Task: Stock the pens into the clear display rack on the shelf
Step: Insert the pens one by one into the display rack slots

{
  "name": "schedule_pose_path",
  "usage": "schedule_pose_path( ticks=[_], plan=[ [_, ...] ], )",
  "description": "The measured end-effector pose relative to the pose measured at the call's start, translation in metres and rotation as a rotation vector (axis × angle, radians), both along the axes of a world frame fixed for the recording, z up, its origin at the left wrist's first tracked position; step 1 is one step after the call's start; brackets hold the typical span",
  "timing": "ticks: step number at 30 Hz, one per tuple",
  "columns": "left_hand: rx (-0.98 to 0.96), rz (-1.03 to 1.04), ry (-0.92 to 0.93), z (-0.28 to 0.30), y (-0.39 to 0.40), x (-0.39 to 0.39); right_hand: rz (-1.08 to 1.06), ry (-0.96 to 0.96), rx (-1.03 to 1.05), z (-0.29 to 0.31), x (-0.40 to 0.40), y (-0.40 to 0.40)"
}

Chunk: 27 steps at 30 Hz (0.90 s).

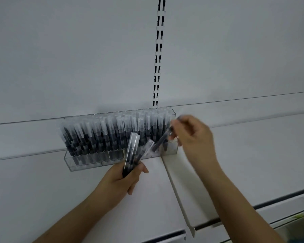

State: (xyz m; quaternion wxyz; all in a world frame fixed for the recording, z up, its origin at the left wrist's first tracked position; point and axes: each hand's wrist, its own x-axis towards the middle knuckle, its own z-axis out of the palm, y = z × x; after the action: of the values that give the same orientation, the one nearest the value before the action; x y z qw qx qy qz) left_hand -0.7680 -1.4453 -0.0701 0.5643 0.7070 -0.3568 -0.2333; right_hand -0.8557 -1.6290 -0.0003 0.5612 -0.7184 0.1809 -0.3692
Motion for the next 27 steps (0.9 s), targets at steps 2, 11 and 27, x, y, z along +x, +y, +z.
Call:
schedule_pose_path(
  ticks=[2,11,27],
  plan=[
    [-0.013,0.028,0.027,0.001,-0.001,0.000,-0.137,-0.056,-0.100,0.009,-0.005,-0.020],
    [-0.017,0.113,0.059,0.007,-0.001,0.000,-0.017,0.183,-0.354,0.010,0.002,-0.054],
    [0.016,0.100,0.047,0.011,-0.004,-0.002,-0.013,0.470,-0.762,-0.028,0.007,-0.059]
  ],
)
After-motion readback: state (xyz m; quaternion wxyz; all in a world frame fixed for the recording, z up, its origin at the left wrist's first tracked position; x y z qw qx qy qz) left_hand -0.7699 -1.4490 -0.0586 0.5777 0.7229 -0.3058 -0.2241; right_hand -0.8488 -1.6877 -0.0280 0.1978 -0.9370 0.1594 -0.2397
